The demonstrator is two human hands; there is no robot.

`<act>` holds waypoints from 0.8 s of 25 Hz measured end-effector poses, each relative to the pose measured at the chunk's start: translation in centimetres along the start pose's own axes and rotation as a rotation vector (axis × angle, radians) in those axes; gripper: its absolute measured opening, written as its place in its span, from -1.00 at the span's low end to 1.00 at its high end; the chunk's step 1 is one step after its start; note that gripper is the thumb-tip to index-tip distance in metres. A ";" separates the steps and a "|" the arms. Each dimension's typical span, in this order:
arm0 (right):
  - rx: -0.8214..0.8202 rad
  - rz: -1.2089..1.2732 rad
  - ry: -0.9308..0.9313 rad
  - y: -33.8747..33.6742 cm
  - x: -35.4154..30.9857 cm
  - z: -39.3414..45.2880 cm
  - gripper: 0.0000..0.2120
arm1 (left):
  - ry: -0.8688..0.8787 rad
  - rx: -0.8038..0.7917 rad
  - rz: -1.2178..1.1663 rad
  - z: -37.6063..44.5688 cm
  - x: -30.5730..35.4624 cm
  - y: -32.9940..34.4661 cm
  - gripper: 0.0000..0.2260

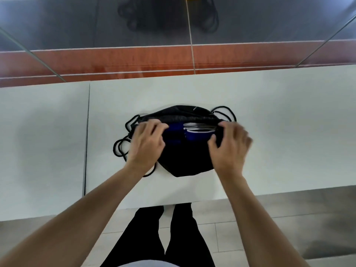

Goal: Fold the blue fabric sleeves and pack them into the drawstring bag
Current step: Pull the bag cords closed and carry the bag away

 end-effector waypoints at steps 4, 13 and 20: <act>-0.339 0.168 0.393 -0.2 5.9 0.1 -0.19 | -0.594 -0.256 -0.212 -1.6 -7.2 -0.4 -0.45; -0.507 0.069 0.372 -3.1 7.2 0.6 -0.75 | -0.603 -0.355 -0.212 -2.9 -8.6 -5.1 -0.81; -0.489 0.342 0.267 -10.1 6.7 2.5 -0.45 | -0.531 -0.262 -0.576 -4.4 -10.1 -9.9 -0.54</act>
Point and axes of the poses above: each hand's wrist, its own z-axis towards the middle knuckle, its own y-axis out of the palm, x = y × z, the point moved 6 cm from there along z, towards the middle knuckle, and after that the axes turned 10 degrees about -x, right-handed, at the moved point
